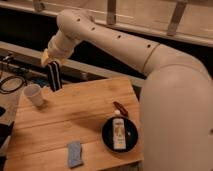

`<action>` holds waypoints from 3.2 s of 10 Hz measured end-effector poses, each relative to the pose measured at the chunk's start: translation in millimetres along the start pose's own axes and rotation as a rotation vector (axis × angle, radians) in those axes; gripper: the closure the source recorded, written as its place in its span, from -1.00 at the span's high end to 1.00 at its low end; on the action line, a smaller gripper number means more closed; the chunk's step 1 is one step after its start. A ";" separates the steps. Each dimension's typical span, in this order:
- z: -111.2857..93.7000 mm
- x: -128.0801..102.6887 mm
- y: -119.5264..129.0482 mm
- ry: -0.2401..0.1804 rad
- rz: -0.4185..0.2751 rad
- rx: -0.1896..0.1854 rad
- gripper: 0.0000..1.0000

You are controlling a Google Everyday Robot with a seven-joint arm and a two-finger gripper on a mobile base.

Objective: Place the eraser in the ceramic cup

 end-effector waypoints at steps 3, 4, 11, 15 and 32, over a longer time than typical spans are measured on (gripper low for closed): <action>-1.2 -14.9 -2.3 -0.012 0.017 -0.011 -1.00; -7.4 -20.8 -3.5 -0.020 0.020 -0.011 -1.00; -10.8 -57.6 11.9 -0.129 -0.065 -0.005 -1.00; 5.0 -82.8 18.9 -0.175 -0.123 -0.015 -1.00; 144.9 -76.2 39.4 0.139 -0.200 -0.214 -1.00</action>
